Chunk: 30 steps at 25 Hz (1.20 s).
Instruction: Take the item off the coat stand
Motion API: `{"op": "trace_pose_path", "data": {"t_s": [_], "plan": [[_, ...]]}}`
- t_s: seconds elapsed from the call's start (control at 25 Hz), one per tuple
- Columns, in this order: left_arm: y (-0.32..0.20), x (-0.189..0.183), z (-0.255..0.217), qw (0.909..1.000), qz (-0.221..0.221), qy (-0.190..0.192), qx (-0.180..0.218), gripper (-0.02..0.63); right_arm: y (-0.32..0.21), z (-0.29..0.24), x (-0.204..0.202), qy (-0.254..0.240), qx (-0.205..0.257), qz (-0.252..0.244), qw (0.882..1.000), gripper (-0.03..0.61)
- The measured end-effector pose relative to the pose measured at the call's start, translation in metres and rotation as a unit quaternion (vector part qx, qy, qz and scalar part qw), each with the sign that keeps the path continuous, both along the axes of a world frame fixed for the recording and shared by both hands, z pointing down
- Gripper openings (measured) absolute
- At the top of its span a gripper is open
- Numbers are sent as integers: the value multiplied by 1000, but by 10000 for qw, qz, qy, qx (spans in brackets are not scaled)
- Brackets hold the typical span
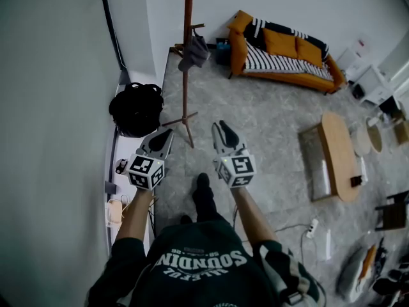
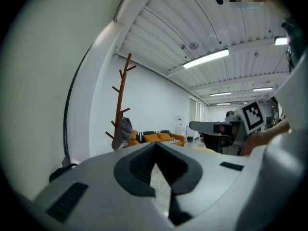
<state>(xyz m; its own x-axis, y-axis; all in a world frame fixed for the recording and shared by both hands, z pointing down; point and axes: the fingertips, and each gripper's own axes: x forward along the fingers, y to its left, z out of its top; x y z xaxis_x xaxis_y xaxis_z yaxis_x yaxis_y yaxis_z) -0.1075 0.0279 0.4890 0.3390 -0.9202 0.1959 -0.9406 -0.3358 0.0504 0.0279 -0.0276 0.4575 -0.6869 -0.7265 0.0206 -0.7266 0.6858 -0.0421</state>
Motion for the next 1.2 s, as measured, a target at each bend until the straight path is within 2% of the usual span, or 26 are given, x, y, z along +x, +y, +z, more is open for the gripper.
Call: {"op": "trace_pose_path", "data": {"t_s": [0.44, 0.88, 1.2], "plan": [[-106, -34, -2, 9998, -158, 99, 2, 0, -108, -8, -39, -45, 0, -195, 9998, 58], [-231, -63, -21, 9984, -559, 105, 22, 0, -240, -24, -74, -35, 82, -608, 9981, 64], [-292, -59, -19, 9970, -767, 93, 30, 0, -301, -15, -79, 118, 110, -949, 9954, 143]]}}
